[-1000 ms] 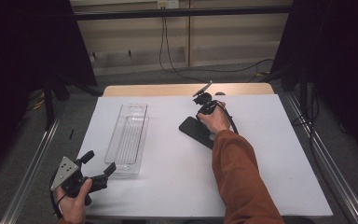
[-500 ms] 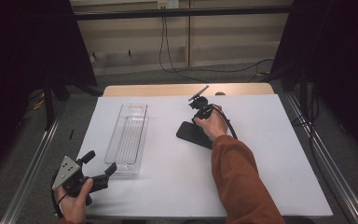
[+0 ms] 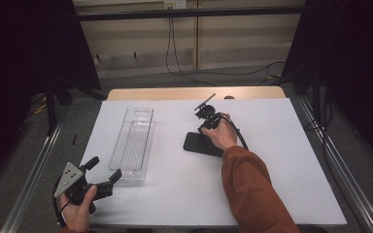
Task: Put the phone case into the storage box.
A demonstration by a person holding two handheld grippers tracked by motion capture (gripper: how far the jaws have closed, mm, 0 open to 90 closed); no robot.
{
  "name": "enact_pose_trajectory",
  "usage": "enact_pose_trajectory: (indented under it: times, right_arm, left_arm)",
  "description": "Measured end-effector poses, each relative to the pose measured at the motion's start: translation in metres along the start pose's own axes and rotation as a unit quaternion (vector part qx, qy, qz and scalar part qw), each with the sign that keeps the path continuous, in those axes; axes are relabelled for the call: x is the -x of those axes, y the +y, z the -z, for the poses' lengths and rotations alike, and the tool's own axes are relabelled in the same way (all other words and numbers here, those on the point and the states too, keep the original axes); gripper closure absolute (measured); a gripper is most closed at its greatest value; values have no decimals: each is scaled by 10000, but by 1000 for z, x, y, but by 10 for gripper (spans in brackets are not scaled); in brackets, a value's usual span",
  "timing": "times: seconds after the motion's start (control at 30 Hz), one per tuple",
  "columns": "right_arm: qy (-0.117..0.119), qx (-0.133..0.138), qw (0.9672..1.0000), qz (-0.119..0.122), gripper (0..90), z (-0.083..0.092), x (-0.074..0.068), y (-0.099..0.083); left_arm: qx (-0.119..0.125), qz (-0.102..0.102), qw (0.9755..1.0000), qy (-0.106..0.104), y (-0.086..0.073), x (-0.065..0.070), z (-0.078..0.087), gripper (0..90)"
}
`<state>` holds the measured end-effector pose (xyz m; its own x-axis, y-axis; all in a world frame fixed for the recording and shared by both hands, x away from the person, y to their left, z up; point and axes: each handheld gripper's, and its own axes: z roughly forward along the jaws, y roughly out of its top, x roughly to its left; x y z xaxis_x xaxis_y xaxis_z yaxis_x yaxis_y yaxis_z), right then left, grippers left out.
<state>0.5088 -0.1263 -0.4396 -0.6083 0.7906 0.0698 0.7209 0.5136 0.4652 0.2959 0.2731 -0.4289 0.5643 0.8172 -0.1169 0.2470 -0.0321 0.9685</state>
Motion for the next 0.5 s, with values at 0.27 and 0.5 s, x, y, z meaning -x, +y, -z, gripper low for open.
enact_pose_trajectory:
  times: [0.27, 0.5]
  right_arm:
    - [70, -6, 9999, 76, 900, 1, -6, -1]
    - [158, 118, 9998, 104, 900, -5, -17, 4]
  left_arm:
    - [-35, -59, 10000, -42, 0, 0, 0, 36]
    - [-19, -29, 10000, -56, 0, -1, -1, 36]
